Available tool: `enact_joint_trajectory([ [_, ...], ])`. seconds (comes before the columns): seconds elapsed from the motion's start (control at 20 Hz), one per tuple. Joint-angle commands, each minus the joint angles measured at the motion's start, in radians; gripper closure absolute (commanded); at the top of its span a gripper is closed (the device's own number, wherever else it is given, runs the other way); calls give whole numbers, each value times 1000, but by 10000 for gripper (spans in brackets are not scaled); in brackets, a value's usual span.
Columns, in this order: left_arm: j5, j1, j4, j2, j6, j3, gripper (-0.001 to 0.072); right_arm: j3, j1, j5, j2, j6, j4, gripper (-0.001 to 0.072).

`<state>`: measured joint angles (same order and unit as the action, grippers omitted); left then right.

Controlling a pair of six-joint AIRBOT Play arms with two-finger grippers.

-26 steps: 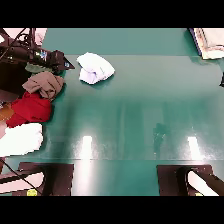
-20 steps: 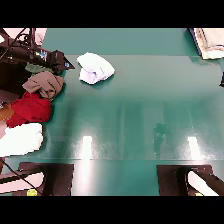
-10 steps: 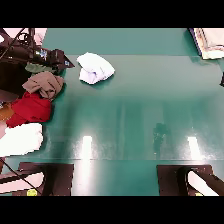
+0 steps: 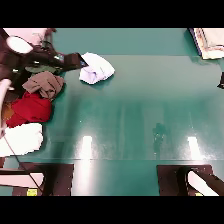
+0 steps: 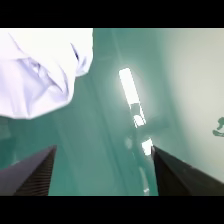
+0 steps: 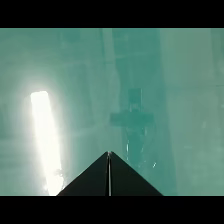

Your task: Fold the shirts.

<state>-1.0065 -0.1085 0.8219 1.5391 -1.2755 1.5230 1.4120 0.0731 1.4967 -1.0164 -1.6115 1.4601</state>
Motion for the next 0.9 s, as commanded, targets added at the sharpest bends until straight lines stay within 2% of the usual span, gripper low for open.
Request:
enact_joint_trajectory([
  [0.0, 196, -72, 0, 161, 26, -2, -10, 1, 0, 10, 0, -1, -4, 695],
  [0.25, 355, -81, -121, 294, 27, -2, -9, 1, 0, 13, 0, -1, -29, 695],
  [0.35, 400, -87, -121, 307, 34, 0, -9, 1, -1, -5, 0, -1, -29, 695],
  [0.55, 481, -118, -148, 308, 130, 0, -5, 1, 0, -21, 0, -1, -28, 695],
  [0.6, 500, -125, -152, 308, 132, 0, 112, 1, 0, -21, 0, 0, -28, 695],
  [0.65, 516, -132, -153, 308, 132, 0, 329, 1, 0, -22, 0, 0, -28, 695],
  [0.75, 521, -135, -154, 308, 132, 2, 689, 1, 0, -21, 0, 0, -28, 695],
  [0.85, 430, -130, -152, 307, 132, 50, 685, 1, 0, -8, 0, 0, -28, 695],
])
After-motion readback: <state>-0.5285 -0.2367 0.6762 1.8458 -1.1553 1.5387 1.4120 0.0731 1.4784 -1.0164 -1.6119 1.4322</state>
